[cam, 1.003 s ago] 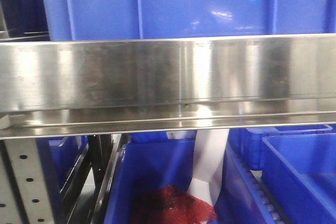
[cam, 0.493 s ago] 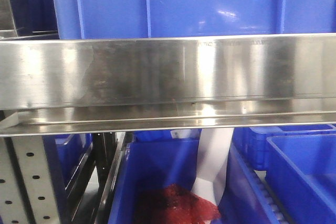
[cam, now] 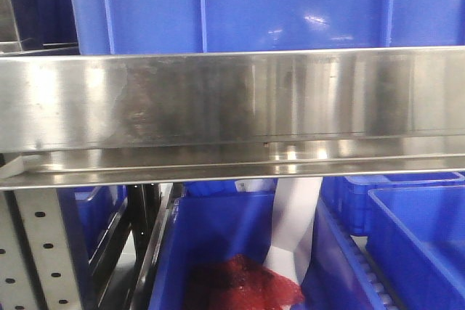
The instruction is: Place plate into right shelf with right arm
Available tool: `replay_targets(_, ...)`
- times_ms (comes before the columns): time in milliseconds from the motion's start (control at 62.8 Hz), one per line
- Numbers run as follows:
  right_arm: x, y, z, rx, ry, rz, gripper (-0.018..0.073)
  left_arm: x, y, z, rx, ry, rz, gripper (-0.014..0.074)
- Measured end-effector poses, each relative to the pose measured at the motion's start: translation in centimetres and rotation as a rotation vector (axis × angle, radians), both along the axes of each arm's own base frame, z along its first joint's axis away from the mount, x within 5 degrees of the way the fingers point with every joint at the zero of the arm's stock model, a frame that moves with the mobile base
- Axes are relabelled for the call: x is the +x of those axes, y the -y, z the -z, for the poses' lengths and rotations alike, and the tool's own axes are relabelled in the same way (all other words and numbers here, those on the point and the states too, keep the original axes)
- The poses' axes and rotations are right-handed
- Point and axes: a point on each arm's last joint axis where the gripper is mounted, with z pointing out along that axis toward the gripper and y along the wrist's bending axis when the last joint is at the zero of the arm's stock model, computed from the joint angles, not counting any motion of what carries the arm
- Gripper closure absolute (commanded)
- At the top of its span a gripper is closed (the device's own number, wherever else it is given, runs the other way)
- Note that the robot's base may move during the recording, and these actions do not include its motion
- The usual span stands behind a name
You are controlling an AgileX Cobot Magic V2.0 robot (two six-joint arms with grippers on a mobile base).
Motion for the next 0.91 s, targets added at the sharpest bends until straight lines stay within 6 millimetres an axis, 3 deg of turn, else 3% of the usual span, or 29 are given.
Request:
replay_targets(207,7.4,-3.7,-1.7,-0.082,-0.159,-0.007,0.0505,0.0,0.0,0.0,0.0,0.0,0.0,0.0643)
replay_targets(286,10.8,-5.4,-1.0,-0.12,-0.236,-0.01,0.0505,0.0,0.0,0.0,0.0,0.0,0.0,0.0643)
replay_targets(477,16.4,-8.2,1.4,-0.187,-0.371,-0.012,0.0459,0.0,0.0,0.0,0.0,0.0,0.0,0.0643)
replay_targets(541,17.6,-8.7,2.2,-0.201,-0.4,-0.01,0.0368,0.0,0.0,0.0,0.0,0.0,0.0,0.0643)
replay_targets(732,19.7,-9.5,4.1,-0.227,-0.458,-0.004,-0.0083,0.0,0.0,0.0,0.0,0.0,0.0,0.0643)
replay_targets(907,19.9,-9.4,4.2,-0.225,-0.464,0.003,-0.0074,0.0,0.0,0.0,0.0,0.0,0.0,0.0643)
